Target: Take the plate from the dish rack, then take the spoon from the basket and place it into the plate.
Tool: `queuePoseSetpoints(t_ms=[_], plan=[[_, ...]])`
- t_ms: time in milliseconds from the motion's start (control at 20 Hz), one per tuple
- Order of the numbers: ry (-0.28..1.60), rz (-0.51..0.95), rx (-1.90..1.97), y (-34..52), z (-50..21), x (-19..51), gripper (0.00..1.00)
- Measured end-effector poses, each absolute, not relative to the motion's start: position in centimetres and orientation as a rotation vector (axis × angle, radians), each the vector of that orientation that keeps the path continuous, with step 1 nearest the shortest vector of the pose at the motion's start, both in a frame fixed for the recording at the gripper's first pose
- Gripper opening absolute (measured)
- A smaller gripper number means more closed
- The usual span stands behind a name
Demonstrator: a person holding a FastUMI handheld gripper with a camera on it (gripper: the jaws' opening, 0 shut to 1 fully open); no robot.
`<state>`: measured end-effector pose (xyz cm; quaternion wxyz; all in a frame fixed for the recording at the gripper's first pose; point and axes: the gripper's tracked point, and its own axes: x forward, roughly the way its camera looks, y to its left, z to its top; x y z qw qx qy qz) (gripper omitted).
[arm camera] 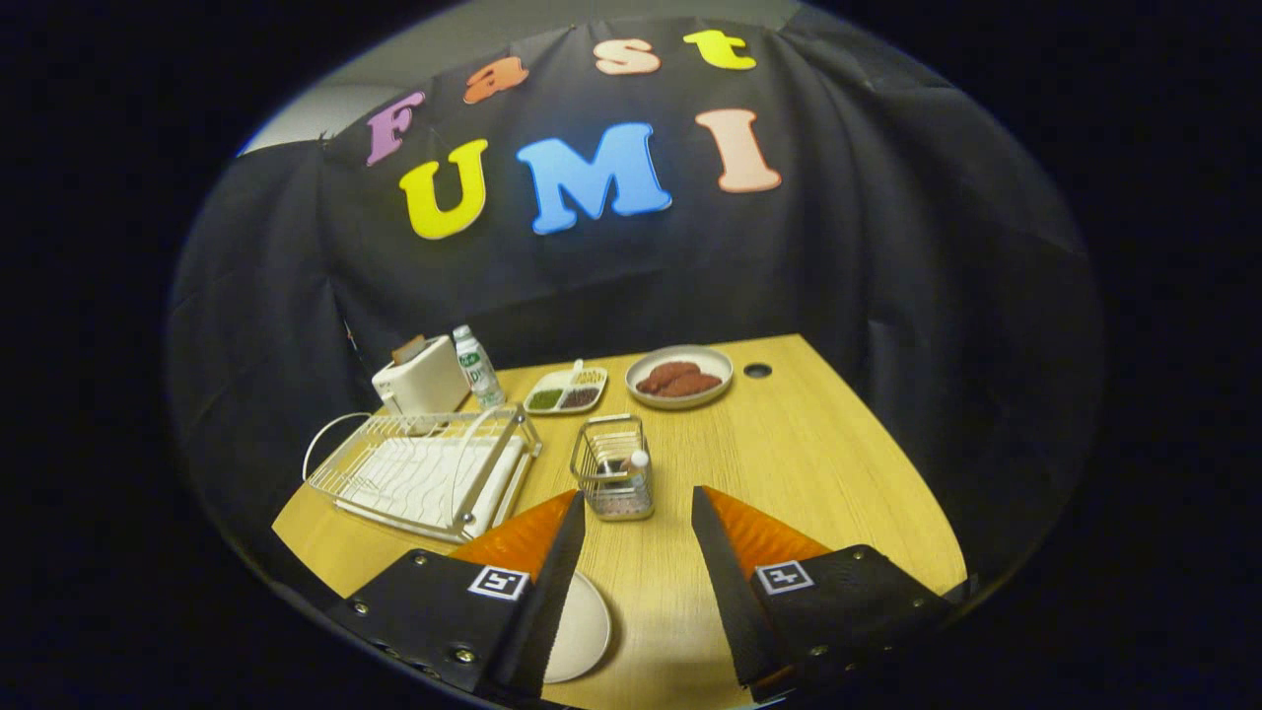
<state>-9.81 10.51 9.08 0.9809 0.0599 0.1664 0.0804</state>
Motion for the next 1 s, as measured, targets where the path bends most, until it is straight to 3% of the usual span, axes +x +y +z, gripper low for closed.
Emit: queuePoseSetpoints(t_ms=[500,1000], plan=[[0.001,0.165,0.039,10.3,10.5,-3.9,0.68],[0.048,0.244,0.028,13.2,4.4,3.1,0.68]])
